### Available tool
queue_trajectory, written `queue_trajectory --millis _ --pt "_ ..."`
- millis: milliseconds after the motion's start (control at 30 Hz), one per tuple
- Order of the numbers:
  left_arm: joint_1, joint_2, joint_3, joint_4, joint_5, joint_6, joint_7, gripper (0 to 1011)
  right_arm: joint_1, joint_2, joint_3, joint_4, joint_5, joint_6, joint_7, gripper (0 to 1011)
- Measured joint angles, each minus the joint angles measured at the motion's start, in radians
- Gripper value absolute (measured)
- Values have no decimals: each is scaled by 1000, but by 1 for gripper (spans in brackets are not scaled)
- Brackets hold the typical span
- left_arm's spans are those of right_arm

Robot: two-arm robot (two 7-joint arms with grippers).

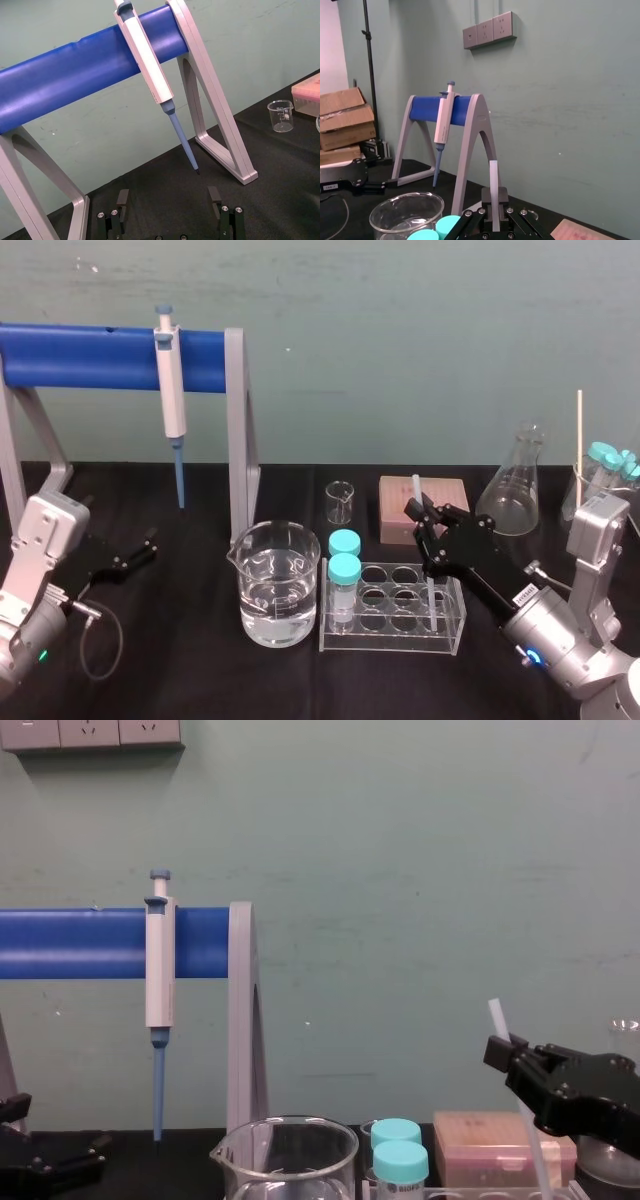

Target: Pick up the stirring rod with one hand, then place it down.

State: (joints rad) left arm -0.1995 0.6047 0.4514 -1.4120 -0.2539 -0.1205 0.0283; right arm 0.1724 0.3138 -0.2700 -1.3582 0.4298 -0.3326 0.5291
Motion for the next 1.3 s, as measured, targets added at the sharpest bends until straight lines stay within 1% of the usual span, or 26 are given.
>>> queue_trajectory --millis 233,833,933,967,1100,1133,1167,1233,1300 --pt "0 0 0 0 0 0 0 1000 5 2 -6 9 -4 2 2 67" --pt "0 0 0 0 0 0 0 1000 5 1 -5 8 -5 2 2 67" --pt "0 0 0 0 0 0 0 1000 4 1 -4 8 -5 2 2 117" --pt "0 0 0 0 0 0 0 1000 4 1 -4 8 -5 2 1 165" --pt "0 0 0 0 0 0 0 1000 4 1 -4 7 -5 2 2 241" --pt "0 0 0 0 0 0 0 1000 4 1 -4 7 -5 1 2 298" --pt "0 0 0 0 0 0 0 1000 4 1 -4 7 -5 1 2 317" --pt "0 0 0 0 0 0 0 1000 4 1 -4 7 -5 1 2 396" --pt "0 0 0 0 0 0 0 1000 4 1 -4 7 -5 1 1 435"
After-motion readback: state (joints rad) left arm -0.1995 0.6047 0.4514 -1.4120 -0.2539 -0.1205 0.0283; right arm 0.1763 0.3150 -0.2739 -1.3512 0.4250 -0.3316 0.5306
